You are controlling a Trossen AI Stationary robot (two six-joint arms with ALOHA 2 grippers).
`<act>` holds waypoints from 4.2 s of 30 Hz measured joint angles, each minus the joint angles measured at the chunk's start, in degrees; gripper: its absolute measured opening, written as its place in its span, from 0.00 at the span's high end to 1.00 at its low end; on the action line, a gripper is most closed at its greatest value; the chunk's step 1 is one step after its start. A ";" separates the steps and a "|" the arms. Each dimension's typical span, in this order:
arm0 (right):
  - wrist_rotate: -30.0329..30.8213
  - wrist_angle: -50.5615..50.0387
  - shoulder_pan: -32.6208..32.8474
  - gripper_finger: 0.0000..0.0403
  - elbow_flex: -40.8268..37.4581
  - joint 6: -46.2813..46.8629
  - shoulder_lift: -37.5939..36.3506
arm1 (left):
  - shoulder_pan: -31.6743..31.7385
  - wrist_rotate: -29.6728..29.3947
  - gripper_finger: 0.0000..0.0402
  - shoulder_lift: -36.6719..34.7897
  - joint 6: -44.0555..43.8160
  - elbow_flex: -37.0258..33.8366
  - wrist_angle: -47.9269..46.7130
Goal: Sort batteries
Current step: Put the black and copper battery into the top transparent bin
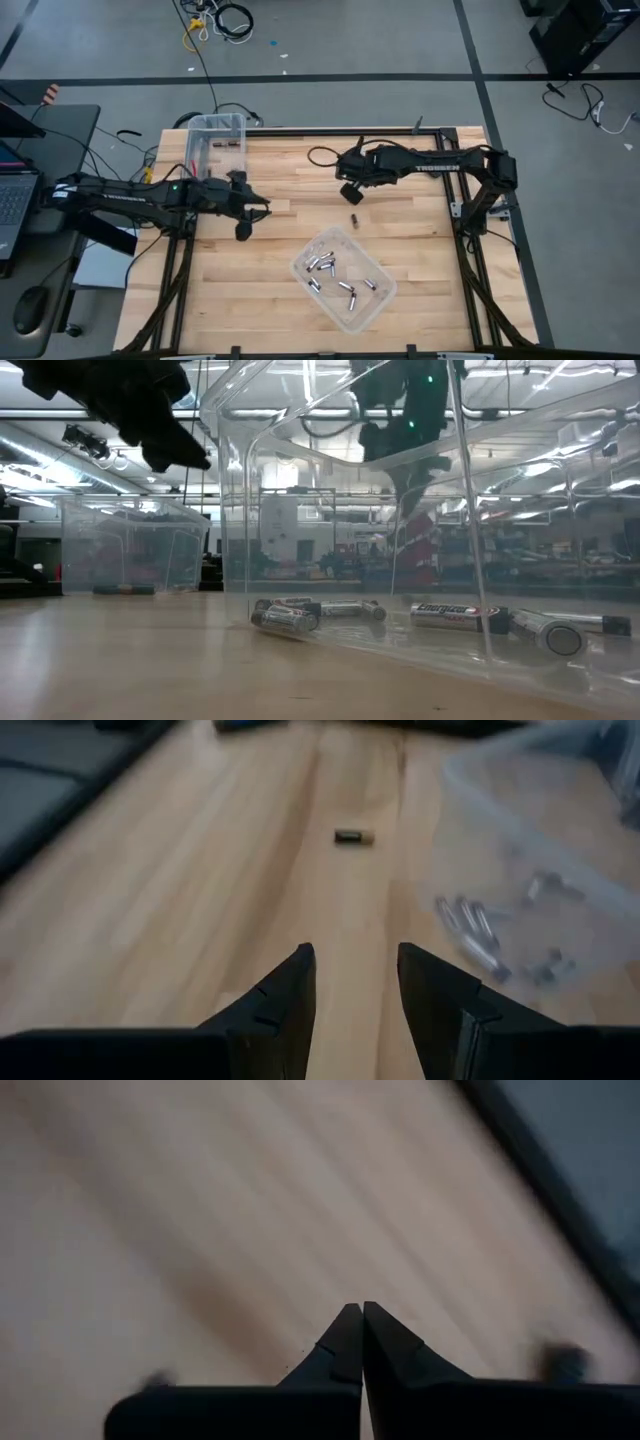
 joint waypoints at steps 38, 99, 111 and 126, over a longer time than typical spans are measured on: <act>-46.09 43.03 6.01 1.00 1.33 -22.14 -5.41 | -8.60 -3.53 0.81 12.60 3.96 -0.05 -4.09; -5.44 11.13 23.01 1.00 1.13 -11.18 -29.59 | 1.27 5.86 0.81 39.69 38.24 -0.07 24.47; -5.33 11.34 23.01 1.00 1.13 -10.13 -29.57 | 3.91 17.39 0.81 39.67 42.18 -0.07 22.48; -2.66 13.33 22.95 1.00 1.11 -8.00 -28.28 | 3.91 17.29 0.69 39.67 48.95 -0.07 23.30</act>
